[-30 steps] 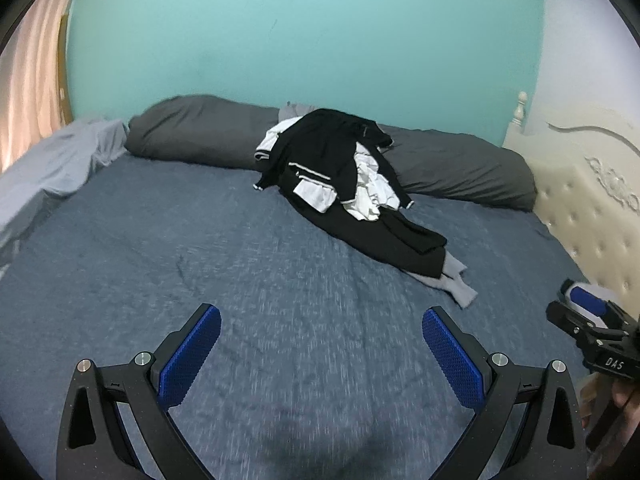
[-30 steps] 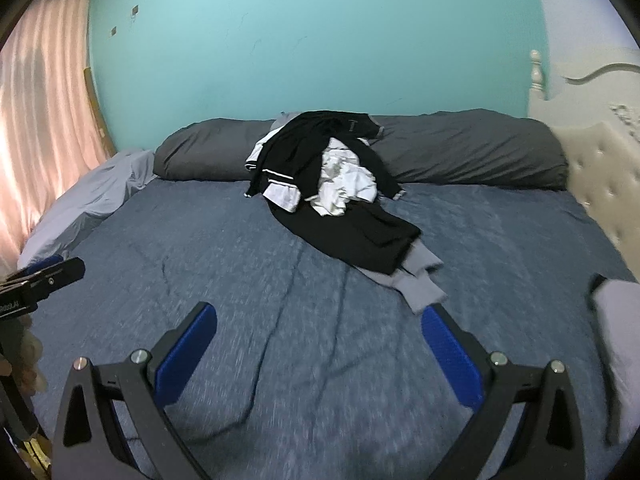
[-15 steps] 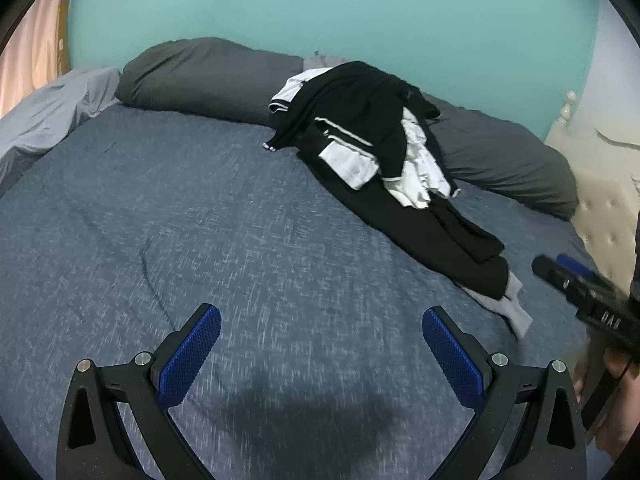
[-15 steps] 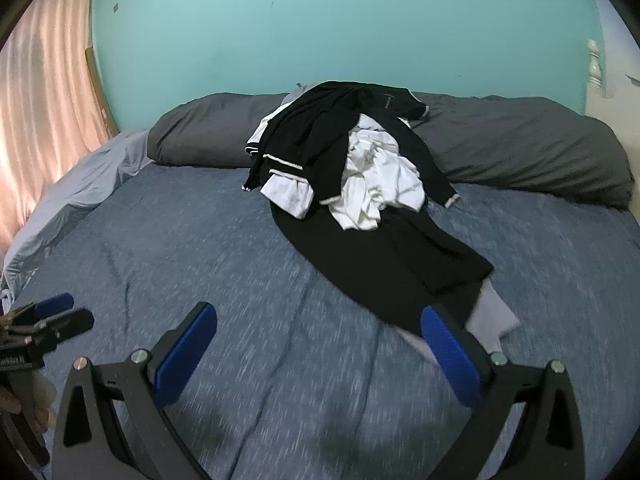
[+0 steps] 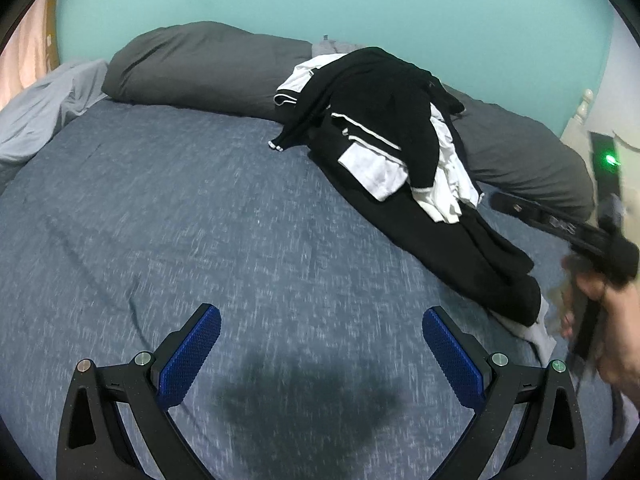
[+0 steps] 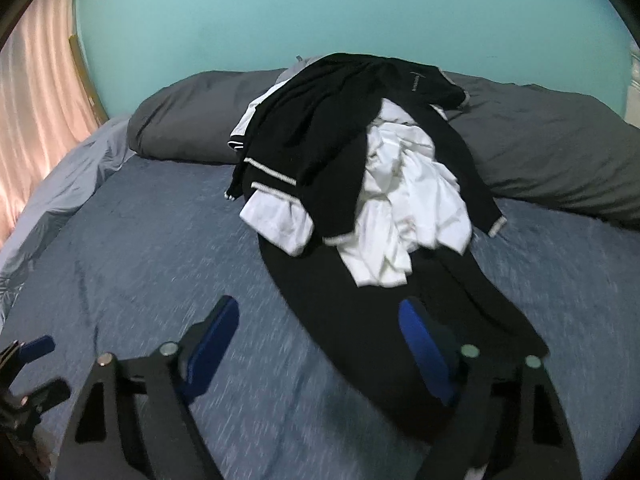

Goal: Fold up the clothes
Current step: 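Move the right tool to the black garment pile and close on it, then pull the black garment out of the pile with the right tool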

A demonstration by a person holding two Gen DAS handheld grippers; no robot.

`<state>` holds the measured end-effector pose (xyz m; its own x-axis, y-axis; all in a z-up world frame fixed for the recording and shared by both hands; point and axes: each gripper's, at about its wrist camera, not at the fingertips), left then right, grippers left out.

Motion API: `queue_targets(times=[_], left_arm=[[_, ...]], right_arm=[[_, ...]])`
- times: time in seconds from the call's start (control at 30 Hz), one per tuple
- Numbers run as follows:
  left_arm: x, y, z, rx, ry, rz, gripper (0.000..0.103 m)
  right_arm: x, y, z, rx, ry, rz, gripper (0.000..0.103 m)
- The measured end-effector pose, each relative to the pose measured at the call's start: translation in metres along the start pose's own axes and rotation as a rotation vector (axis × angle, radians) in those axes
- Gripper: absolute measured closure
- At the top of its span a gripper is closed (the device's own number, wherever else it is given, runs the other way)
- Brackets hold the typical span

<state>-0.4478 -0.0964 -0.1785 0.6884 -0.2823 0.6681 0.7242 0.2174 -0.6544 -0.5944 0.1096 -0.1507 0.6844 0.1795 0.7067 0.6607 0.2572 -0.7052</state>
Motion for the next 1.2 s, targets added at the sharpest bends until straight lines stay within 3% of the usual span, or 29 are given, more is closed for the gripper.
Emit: queue_targets(times=[0.17, 0.43, 0.57, 0.63, 0.7, 0.8, 1.2], left_arm=[[-0.013, -0.011, -0.018, 0.016, -0.016, 0.001, 0.000], [-0.041, -0.001, -0.039, 0.078, -0.004, -0.053, 0.000], [-0.049, 0.004, -0.048, 0.092, 0.001, -0.067, 0.000], [-0.050, 0.006, -0.051, 0.101, 0.003, -0.068, 0.000], [-0.052, 0.008, -0.055, 0.110, 0.007, -0.068, 0.000], [-0.050, 0.014, -0.058, 0.111, 0.012, -0.067, 0.000], [-0.004, 0.055, -0.053, 0.098, 0.014, -0.012, 0.000]], right_arm=[[-0.045, -0.033, -0.017, 0.013, 0.012, -0.022, 0.022], [-0.109, -0.074, -0.038, -0.007, 0.049, -0.045, 0.022], [-0.131, -0.086, -0.050, 0.037, 0.065, -0.055, 0.042], [-0.142, -0.088, -0.054, 0.063, 0.098, -0.075, 0.061], [-0.145, -0.090, -0.055, 0.078, 0.104, -0.071, 0.088], [-0.135, -0.086, -0.052, 0.089, 0.095, -0.038, 0.096], [-0.021, -0.030, -0.043, 0.134, -0.054, 0.082, 0.098]])
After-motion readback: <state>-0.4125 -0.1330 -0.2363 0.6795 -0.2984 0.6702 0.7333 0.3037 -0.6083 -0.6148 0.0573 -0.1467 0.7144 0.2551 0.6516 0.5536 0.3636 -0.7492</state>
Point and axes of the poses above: each gripper's, at about its wrist camera, not at the fingertips, and x roughly against the way its jaws point, z to its right, y to its underside, and after that the axes turned 13 degrees about y, right-handed
